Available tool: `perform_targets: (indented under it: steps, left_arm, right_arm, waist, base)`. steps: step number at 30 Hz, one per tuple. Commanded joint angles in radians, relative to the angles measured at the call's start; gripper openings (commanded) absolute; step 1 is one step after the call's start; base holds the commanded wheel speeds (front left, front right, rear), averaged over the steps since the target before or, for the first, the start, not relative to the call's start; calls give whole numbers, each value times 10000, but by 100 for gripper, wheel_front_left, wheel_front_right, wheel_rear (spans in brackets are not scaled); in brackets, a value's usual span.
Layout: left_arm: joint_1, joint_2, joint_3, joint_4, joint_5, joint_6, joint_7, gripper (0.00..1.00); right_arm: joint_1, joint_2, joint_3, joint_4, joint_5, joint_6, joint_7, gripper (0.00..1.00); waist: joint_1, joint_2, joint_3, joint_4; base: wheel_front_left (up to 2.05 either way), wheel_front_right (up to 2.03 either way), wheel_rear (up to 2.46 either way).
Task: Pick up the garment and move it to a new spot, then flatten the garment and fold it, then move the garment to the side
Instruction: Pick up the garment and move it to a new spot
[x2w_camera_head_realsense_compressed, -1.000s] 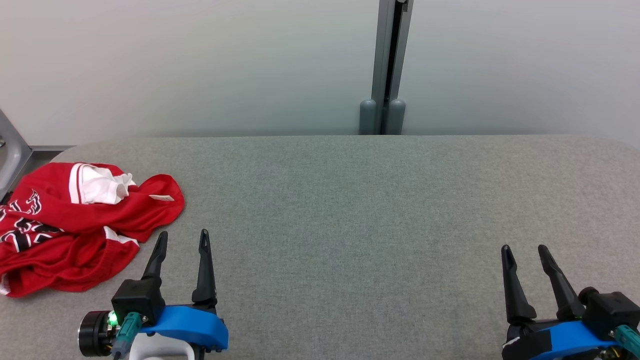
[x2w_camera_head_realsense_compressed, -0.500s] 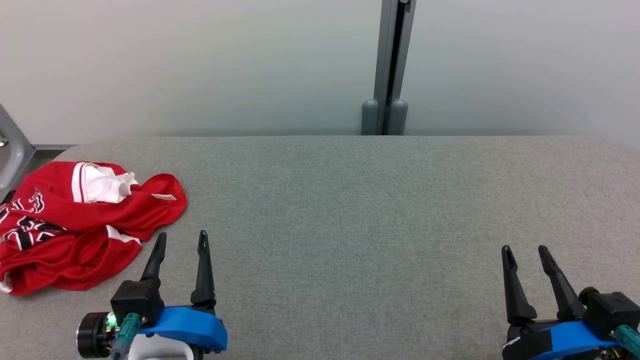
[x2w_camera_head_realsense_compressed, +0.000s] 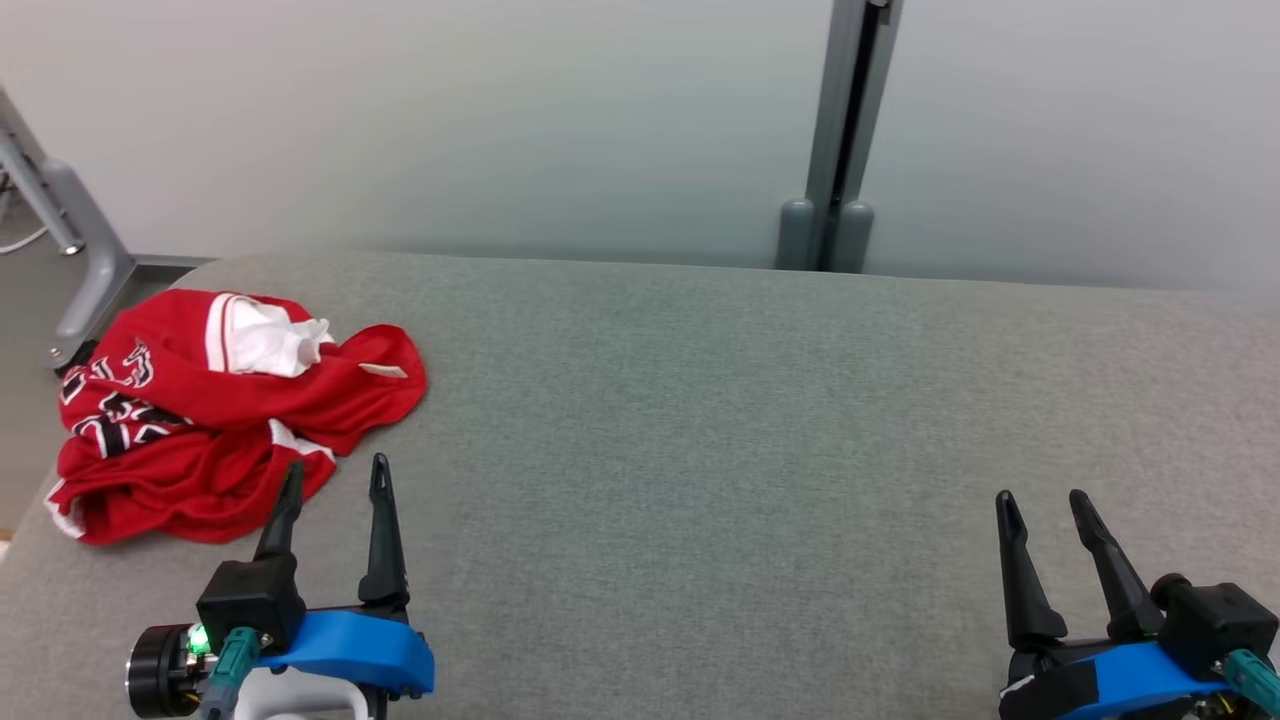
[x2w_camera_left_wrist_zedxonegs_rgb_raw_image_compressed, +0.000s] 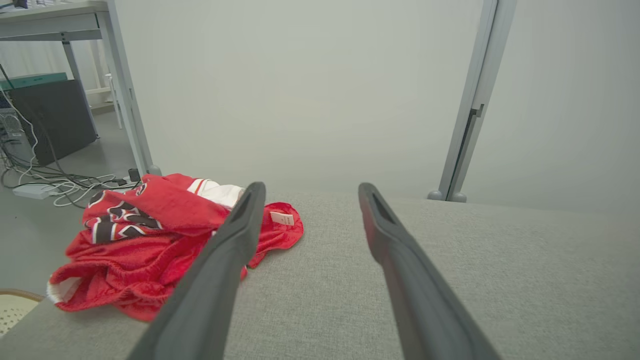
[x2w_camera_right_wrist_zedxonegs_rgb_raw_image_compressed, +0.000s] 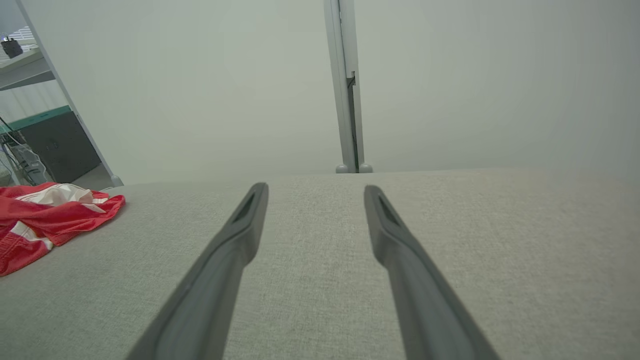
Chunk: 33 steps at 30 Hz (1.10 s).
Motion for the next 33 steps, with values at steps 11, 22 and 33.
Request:
perform_targets:
  steps: [11,22,33]
  left_arm:
    - [27,207,204,-238,-146,252,-58,100]
    - [146,349,276,-482,-230,420,43,100]
    - [318,473,318,-651,-326,514,68,100]
  right_arm:
    - [-122,-59,93,-73,-143,4,7,100]
    - [-131,-59,155,-36,-183,4,24,100]
    - [-241,-58,201,45,-171,5,-25,100]
  waist:
    - [0,0,215,1051]
    - [0,0,273,2494]
    - [0,0,336,3350]
  base:
    - [0,0,0]
    - [0,0,0]
    - [0,0,0]
